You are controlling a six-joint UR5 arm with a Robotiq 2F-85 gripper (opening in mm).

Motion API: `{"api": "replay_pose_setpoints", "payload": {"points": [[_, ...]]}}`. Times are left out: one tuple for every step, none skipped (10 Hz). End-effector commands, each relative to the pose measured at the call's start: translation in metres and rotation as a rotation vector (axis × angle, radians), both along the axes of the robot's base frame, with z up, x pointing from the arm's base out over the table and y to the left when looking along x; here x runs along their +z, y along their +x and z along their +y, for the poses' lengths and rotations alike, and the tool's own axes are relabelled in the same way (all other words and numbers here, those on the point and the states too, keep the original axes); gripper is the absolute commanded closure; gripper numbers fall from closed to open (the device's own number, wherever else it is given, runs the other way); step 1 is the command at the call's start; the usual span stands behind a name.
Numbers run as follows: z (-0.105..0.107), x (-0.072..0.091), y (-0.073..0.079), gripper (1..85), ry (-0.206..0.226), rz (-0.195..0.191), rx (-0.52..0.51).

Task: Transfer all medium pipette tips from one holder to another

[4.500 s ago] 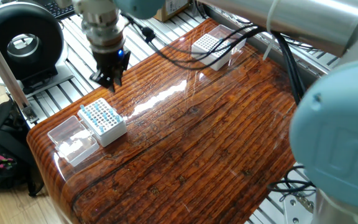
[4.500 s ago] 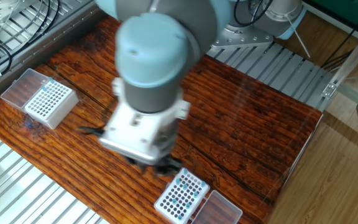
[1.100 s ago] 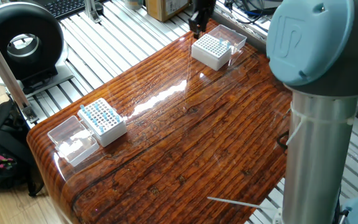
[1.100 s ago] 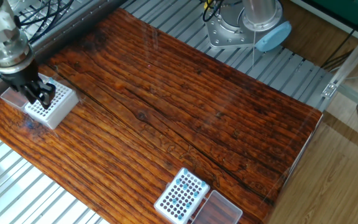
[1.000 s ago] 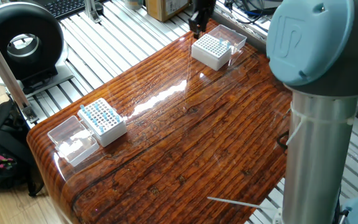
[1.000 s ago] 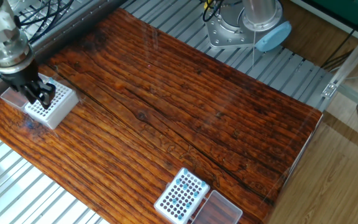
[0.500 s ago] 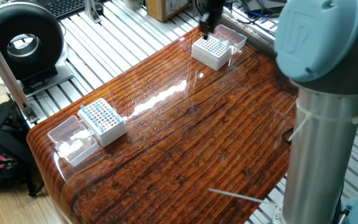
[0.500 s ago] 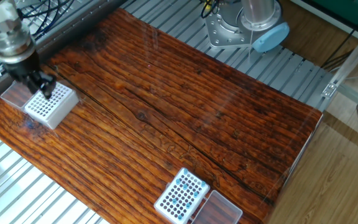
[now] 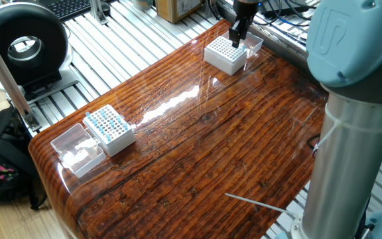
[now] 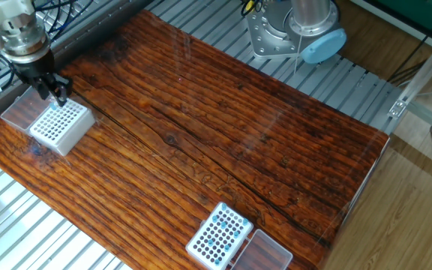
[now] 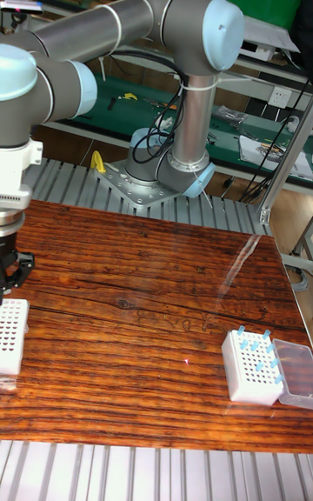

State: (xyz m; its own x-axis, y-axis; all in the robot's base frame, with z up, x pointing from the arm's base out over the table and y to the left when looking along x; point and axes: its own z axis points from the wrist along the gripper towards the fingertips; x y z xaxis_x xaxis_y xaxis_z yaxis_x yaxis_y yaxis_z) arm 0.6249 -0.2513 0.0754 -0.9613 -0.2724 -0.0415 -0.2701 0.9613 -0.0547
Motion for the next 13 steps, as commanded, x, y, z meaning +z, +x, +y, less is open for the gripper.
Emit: {"api": "replay_pose_setpoints", "payload": {"points": [[-0.003,0.008,0.011,41.0,0.002,-0.015,0.0],[-0.002,0.007,0.014,41.7,0.004,-0.015,-0.005],[0.001,0.001,0.015,42.7,0.018,-0.015,-0.011],[0.011,-0.006,0.012,43.0,0.062,-0.003,-0.027],[0.01,-0.01,0.01,43.3,0.064,0.0,-0.03],[0.009,-0.01,0.009,44.0,0.064,0.002,-0.03],[0.008,-0.009,0.009,44.7,0.057,0.002,-0.029],[0.006,-0.008,0.009,45.3,0.053,0.002,-0.026],[0.003,-0.006,0.009,46.3,0.051,0.002,-0.02],[0.001,-0.005,0.009,47.3,0.051,0.002,-0.018],[0.001,-0.006,0.009,48.0,0.051,0.003,-0.018],[0.001,-0.007,0.01,48.3,0.051,0.0,-0.018],[0.001,-0.008,0.012,48.3,0.051,-0.001,-0.018]]}}
